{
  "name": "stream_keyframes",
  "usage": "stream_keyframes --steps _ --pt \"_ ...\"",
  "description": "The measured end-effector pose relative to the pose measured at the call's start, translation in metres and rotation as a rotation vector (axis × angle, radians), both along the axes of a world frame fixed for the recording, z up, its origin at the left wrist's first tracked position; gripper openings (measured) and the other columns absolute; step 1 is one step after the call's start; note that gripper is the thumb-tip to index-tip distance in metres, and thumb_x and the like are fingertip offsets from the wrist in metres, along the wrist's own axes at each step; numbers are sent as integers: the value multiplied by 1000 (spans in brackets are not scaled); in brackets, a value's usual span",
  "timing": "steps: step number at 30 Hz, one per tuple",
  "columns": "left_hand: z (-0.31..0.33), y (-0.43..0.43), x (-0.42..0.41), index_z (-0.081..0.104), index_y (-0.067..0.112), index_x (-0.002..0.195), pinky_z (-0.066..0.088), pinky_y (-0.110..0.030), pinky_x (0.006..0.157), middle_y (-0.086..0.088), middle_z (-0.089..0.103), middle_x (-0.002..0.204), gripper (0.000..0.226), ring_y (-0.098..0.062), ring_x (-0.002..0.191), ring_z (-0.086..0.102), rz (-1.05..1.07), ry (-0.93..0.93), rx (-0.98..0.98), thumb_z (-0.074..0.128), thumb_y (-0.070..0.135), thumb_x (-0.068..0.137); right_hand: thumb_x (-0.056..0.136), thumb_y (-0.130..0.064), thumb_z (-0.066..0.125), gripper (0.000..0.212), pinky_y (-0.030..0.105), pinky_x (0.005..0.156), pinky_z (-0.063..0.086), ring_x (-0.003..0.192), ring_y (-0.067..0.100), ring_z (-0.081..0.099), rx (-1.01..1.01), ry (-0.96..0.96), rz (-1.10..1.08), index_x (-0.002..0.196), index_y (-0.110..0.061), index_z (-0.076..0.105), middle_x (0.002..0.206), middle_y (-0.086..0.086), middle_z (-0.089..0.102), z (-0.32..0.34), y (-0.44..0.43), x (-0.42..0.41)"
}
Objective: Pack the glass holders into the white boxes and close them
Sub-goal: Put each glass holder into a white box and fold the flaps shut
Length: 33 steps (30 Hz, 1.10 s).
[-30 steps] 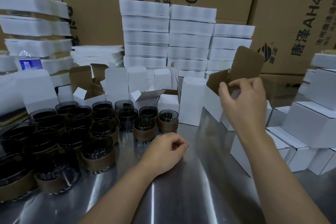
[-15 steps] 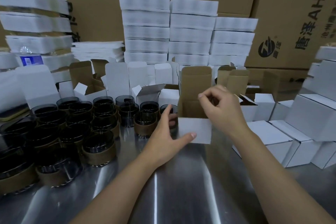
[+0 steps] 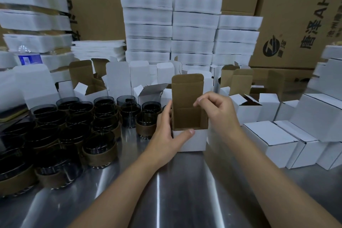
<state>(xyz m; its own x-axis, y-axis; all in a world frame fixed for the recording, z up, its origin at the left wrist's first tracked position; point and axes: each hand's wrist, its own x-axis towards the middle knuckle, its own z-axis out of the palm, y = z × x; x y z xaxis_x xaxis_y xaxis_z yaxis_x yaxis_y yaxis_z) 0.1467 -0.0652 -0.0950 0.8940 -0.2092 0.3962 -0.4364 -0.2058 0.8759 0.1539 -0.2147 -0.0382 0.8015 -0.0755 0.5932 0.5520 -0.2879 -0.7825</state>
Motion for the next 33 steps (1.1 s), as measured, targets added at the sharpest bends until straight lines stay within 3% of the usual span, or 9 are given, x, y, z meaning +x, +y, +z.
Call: stream_keyframes --steps 3,7,11,15,20,24,27,31,33 --pt "-1 0 -1 -1 41 150 20 1 100 27 19 141 115 26 127 17 -1 5 55 68 55 59 74 -23 54 21 19 67 43 66 -1 55 82 24 8 56 -17 65 61 -12 62 -4 1 5" --pt "-3 0 0 -12 43 147 22 -25 115 23 15 148 124 8 140 15 7 -12 123 75 46 59 72 -25 55 23 14 62 38 59 -2 48 151 56 26 52 -18 63 58 -11 59 -8 2 7" --pt "-4 0 2 -16 49 142 26 -37 117 16 17 154 126 0 142 19 7 0 126 77 42 58 83 -13 57 28 9 60 39 58 -5 48 133 65 69 56 -15 64 57 -13 58 -9 2 7" --pt "-4 0 4 -12 41 148 28 -28 115 17 24 153 129 5 138 25 -2 28 50 78 47 56 85 -12 55 24 17 50 37 50 4 45 350 165 76 68 -21 70 63 -11 60 -7 1 8" --pt "-1 0 3 -11 41 148 35 -8 101 35 38 133 129 20 120 41 66 1 -60 80 48 56 95 -13 45 25 24 56 44 59 9 55 622 372 125 109 -25 62 114 -3 59 -16 -4 24" --pt "4 3 3 -9 43 148 37 -24 105 37 35 131 128 7 125 44 190 -56 -132 75 57 52 100 -10 43 30 17 82 48 98 7 56 -114 238 -11 128 -16 53 130 4 45 -49 -4 39" --pt "5 3 4 -8 42 148 44 -30 102 33 39 122 126 -1 117 52 248 -62 -118 77 50 55 97 -12 48 26 19 71 47 86 9 56 -497 111 -33 123 -15 50 113 2 51 -66 -3 46" --pt "7 3 6 -6 38 149 45 -36 102 28 42 120 125 -5 116 52 263 -45 -125 76 45 56 70 -55 60 38 39 73 50 75 15 62 -521 133 13 100 -35 53 84 -2 64 -72 -5 51" --pt "7 3 5 -5 38 149 45 -36 102 24 43 122 124 -6 116 52 260 -36 -128 76 45 56 77 -44 63 22 26 70 50 72 4 61 -518 112 -30 94 -38 50 82 -11 61 -72 -2 50"
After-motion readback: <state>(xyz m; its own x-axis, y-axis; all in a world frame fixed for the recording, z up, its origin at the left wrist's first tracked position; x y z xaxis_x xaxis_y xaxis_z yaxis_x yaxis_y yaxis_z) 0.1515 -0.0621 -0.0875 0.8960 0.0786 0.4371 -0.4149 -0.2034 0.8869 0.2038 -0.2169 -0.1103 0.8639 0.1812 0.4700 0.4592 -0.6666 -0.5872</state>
